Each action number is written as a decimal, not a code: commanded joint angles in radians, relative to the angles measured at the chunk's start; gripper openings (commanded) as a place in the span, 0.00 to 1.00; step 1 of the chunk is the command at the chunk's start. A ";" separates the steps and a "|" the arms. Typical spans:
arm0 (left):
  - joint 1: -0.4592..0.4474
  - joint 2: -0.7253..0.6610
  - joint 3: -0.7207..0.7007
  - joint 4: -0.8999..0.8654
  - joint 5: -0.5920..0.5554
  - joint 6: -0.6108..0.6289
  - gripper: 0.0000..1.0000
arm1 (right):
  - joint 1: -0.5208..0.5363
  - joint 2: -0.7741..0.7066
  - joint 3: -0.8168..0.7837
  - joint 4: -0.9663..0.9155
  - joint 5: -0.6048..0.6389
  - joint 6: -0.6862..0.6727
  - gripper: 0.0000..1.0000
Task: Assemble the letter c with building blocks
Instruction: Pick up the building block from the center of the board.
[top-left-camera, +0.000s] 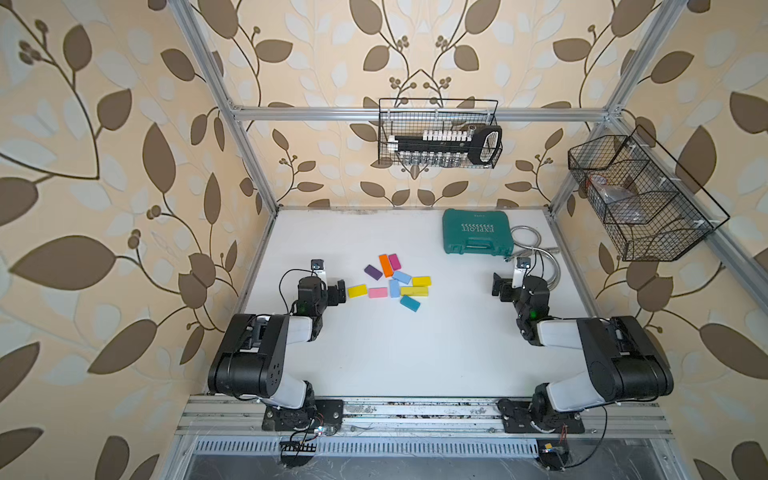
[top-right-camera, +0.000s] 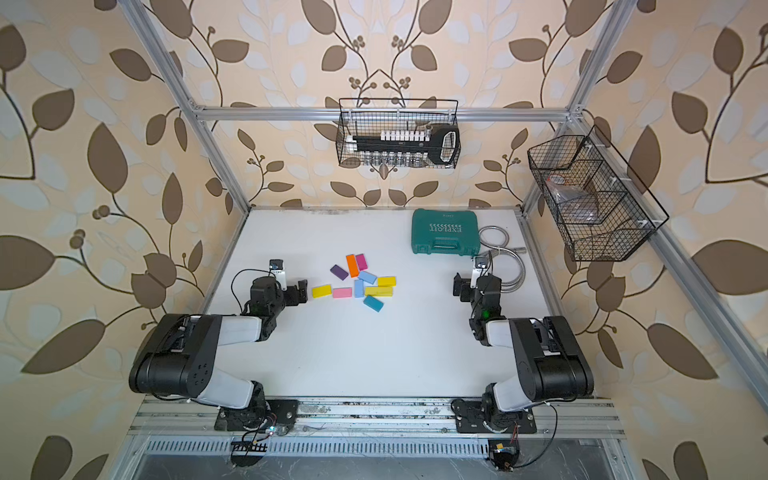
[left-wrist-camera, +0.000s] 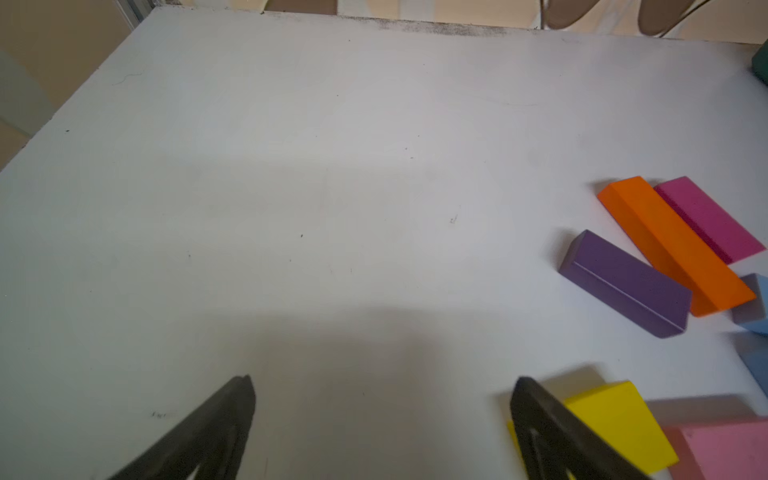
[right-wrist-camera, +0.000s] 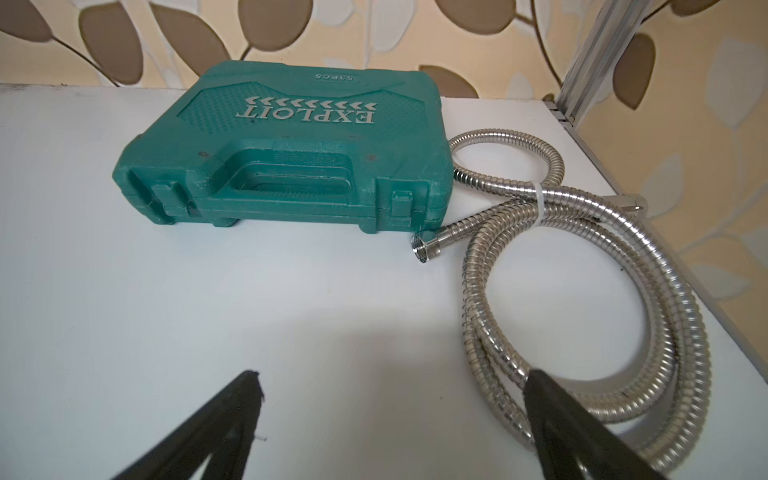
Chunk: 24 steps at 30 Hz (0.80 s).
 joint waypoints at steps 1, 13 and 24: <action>0.013 -0.003 0.023 0.036 -0.025 -0.012 0.99 | -0.004 0.004 0.016 0.018 0.017 0.012 0.98; 0.012 0.000 0.027 0.033 -0.025 -0.012 0.99 | -0.005 0.003 0.014 0.018 0.017 0.012 0.98; 0.014 0.005 0.035 0.021 -0.020 -0.013 0.99 | -0.006 0.006 0.017 0.016 0.014 0.012 0.98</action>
